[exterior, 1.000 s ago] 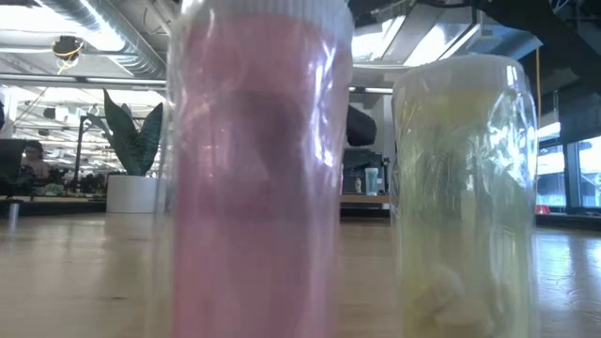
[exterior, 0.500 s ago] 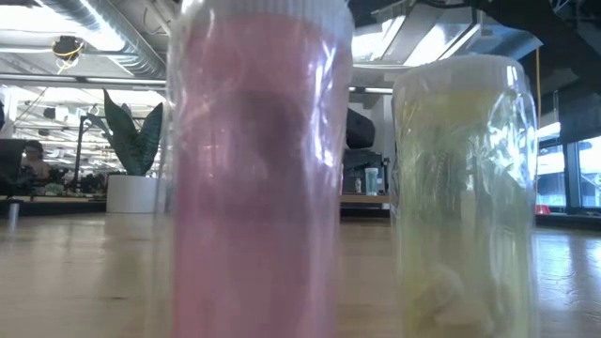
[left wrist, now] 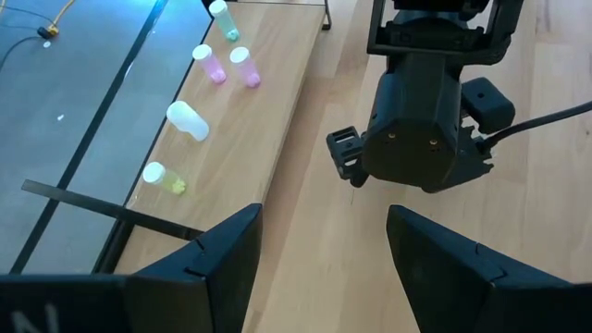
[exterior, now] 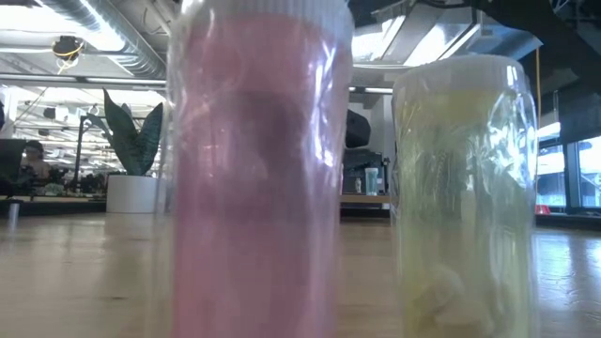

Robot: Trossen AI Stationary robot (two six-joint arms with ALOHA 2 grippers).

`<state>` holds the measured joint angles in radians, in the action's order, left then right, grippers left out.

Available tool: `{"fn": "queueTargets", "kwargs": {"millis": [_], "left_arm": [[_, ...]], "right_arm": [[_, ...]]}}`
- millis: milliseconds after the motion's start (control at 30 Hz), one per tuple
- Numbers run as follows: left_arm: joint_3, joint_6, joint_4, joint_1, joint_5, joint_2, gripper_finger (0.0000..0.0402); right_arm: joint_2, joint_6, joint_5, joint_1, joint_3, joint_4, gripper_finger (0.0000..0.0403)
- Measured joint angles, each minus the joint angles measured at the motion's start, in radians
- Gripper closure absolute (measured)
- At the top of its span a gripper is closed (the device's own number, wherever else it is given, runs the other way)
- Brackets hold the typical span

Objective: Pick and place medicine bottles onto shelf by color
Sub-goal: Put the top blue pill bottle on the shelf aligned with other blue pill bottle

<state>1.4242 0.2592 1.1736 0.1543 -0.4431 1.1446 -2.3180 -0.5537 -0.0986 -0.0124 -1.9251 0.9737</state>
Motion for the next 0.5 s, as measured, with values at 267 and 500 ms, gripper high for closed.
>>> {"fn": "queueTargets", "kwargs": {"millis": [267, 500], "left_arm": [[0.0, 0.0, 0.0, 0.0, 0.0, 0.0, 0.0176], [0.0, 0.0, 0.0, -0.001, 0.0, 0.0, 0.0176]], "right_arm": [[0.0, 0.0, 0.0, 0.0, 0.0, -0.002, 0.0295], [0.003, 0.044, 0.0, 0.0, 0.0, 0.002, 0.0293]]}}
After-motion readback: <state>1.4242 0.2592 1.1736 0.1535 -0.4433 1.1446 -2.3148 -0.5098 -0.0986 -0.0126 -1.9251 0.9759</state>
